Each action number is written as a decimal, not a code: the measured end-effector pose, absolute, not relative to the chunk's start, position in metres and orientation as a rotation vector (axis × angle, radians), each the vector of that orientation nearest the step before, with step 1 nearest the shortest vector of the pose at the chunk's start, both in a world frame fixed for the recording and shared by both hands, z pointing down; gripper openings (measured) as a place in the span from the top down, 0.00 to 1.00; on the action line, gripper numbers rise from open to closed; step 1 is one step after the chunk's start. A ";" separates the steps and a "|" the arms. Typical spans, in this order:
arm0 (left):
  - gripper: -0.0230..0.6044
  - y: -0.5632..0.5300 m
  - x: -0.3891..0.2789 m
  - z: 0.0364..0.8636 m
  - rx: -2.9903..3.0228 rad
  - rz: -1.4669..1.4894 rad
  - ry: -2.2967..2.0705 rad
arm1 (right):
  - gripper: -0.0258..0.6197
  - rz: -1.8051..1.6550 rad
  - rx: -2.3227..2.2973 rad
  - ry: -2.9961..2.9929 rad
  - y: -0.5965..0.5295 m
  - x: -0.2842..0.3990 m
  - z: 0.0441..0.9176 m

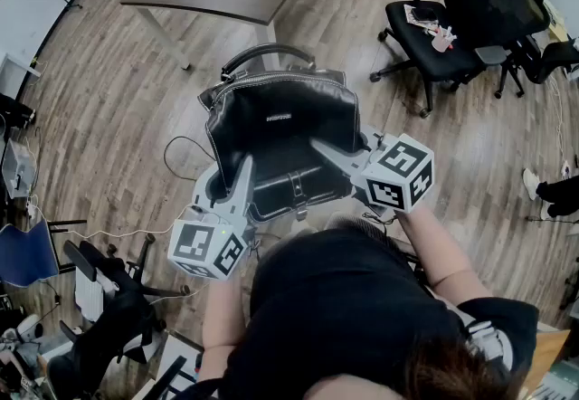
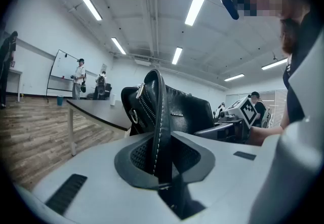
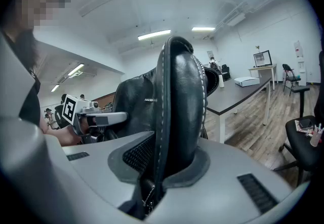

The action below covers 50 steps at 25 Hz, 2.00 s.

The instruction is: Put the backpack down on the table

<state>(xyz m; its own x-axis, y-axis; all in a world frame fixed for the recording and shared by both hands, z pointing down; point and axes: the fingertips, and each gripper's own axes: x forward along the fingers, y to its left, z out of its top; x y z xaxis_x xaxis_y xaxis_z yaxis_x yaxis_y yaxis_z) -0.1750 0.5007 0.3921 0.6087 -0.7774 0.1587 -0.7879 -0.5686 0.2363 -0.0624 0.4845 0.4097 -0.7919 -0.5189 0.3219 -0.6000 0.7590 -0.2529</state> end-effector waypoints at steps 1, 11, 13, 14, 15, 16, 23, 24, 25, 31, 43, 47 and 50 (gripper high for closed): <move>0.85 0.502 -0.176 0.393 2.556 0.056 -1.276 | 0.83 0.514 0.881 -2.725 0.486 -0.064 0.411; 0.85 0.504 -0.196 0.401 2.548 0.069 -1.283 | 0.83 0.559 0.888 -2.709 0.489 -0.083 0.418; 0.85 0.500 -0.195 0.403 2.540 0.064 -1.288 | 0.83 0.558 0.885 -2.706 0.485 -0.082 0.420; 0.85 0.497 -0.194 0.404 2.537 0.061 -1.293 | 0.83 0.551 0.884 -2.705 0.480 -0.081 0.420; 0.85 0.492 -0.194 0.404 2.534 0.059 -1.299 | 0.83 0.545 0.881 -2.706 0.475 -0.080 0.420; 0.85 0.487 -0.193 0.405 2.531 0.060 -1.306 | 0.83 0.541 0.876 -2.707 0.469 -0.079 0.420; 0.84 0.436 -0.166 0.406 2.505 0.055 -1.335 | 0.83 0.540 0.838 -2.716 0.415 -0.053 0.422; 0.84 0.427 -0.162 0.406 2.502 0.051 -1.339 | 0.83 0.534 0.833 -2.717 0.406 -0.049 0.421; 0.84 0.417 -0.157 0.407 2.498 0.050 -1.344 | 0.83 0.531 0.828 -2.718 0.396 -0.044 0.421; 0.84 0.366 -0.127 0.408 2.470 0.081 -1.363 | 0.83 0.564 0.809 -2.714 0.345 -0.015 0.424; 0.84 0.293 -0.086 0.409 2.428 0.099 -1.415 | 0.84 0.581 0.744 -2.725 0.268 0.026 0.426; 0.84 0.272 -0.078 0.407 2.420 0.106 -1.429 | 0.84 0.588 0.737 -2.729 0.246 0.034 0.425; 0.84 0.259 -0.077 0.404 2.423 0.112 -1.441 | 0.84 0.582 0.731 -2.739 0.233 0.034 0.422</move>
<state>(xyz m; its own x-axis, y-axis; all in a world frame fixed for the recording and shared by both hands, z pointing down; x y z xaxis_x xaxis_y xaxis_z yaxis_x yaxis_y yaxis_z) -0.0775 0.2592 0.4043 0.4885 -0.8425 0.2270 -0.8674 -0.4407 0.2309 0.0343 0.2328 0.4223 -0.8440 -0.4215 0.3316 -0.5199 0.7948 -0.3130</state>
